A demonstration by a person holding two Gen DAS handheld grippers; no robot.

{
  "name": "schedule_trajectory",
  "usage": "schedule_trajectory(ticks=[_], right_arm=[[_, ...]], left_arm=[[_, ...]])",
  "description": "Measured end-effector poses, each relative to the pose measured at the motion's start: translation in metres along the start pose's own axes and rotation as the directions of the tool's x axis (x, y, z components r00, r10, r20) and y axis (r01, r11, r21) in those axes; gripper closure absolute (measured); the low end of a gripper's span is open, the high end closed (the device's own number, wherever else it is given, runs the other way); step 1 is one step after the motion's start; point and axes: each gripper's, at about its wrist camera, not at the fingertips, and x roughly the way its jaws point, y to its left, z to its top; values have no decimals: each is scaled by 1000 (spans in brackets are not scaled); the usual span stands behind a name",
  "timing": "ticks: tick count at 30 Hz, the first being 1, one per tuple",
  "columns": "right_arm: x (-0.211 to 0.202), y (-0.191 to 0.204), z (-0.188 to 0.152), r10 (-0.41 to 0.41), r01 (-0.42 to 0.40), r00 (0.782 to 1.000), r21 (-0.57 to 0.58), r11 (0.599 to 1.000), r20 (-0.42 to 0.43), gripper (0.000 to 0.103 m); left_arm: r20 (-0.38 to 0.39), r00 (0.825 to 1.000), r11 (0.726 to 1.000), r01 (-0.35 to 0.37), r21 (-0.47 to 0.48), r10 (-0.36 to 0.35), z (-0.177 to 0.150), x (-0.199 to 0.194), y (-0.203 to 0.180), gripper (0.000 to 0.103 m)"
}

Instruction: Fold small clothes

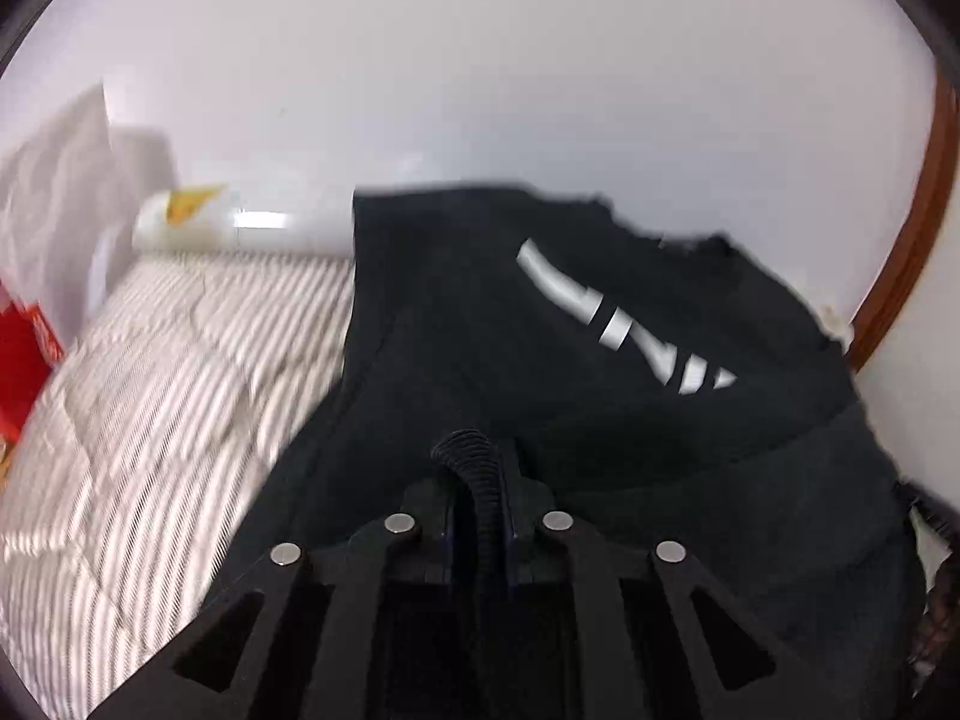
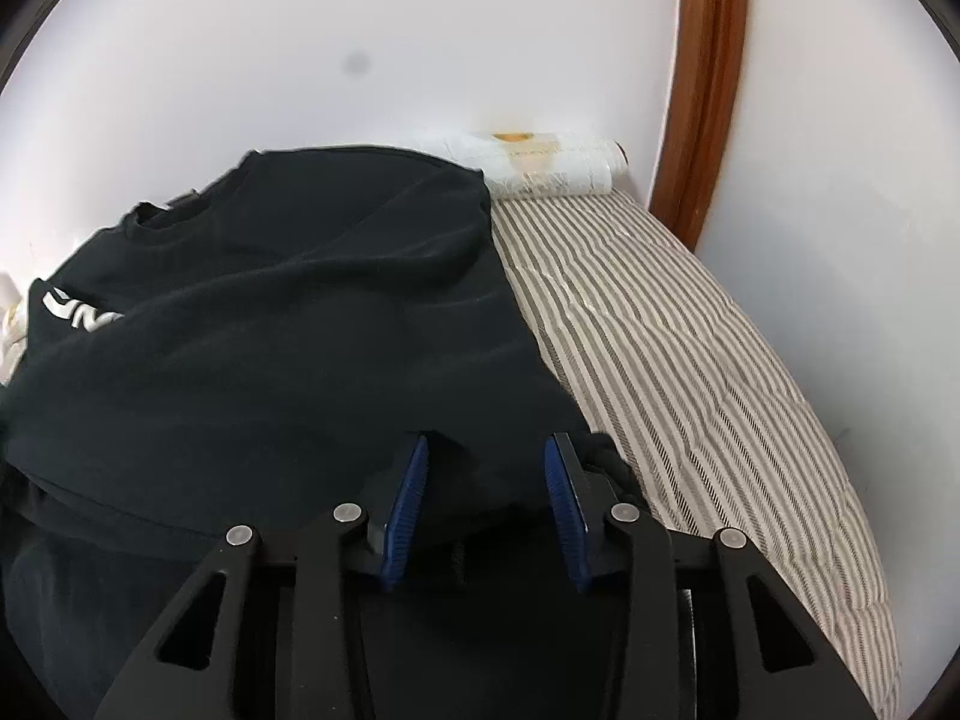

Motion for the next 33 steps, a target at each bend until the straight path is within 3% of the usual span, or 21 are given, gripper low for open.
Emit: schedule_trajectory(ticks=[1, 6, 11, 14, 17, 22, 24, 29, 33], right_arm=[[-6, -1, 4, 12, -12, 1000, -3, 1000, 26, 61], [-4, 1, 40, 40, -37, 997, -42, 998, 70, 61], [31, 13, 69, 66, -63, 997, -59, 996, 37, 64], [62, 29, 81, 102, -105, 994, -90, 990, -34, 74], [96, 45, 84, 40, -54, 992, -119, 991, -121, 82], [106, 61, 94, -49, 31, 993, -161, 986, -107, 79], [103, 61, 94, -47, 31, 994, -158, 987, -100, 79], [58, 46, 80, 50, -56, 997, -108, 993, -55, 78], [5, 26, 56, 104, -104, 995, -51, 993, 6, 64]], left_arm=[[-6, 1000, 1000, -2, -7, 2, -2, 1, 3, 80], [3, 1000, 999, 13, -42, -13, -13, -2, 16, 40], [26, 999, 999, 23, -40, -22, -13, -7, 19, 35], [24, 999, 998, 42, -53, -40, -13, -8, 23, 35], [26, 998, 997, 52, -63, -51, -12, -6, 23, 35], [24, 998, 997, 54, -62, -53, -12, -6, 22, 34], [23, 998, 996, 58, -66, -57, -12, -6, 23, 34], [26, 998, 996, 60, -63, -58, -11, -7, 21, 33], [39, 998, 997, 61, -50, -59, -12, -12, 19, 31]])
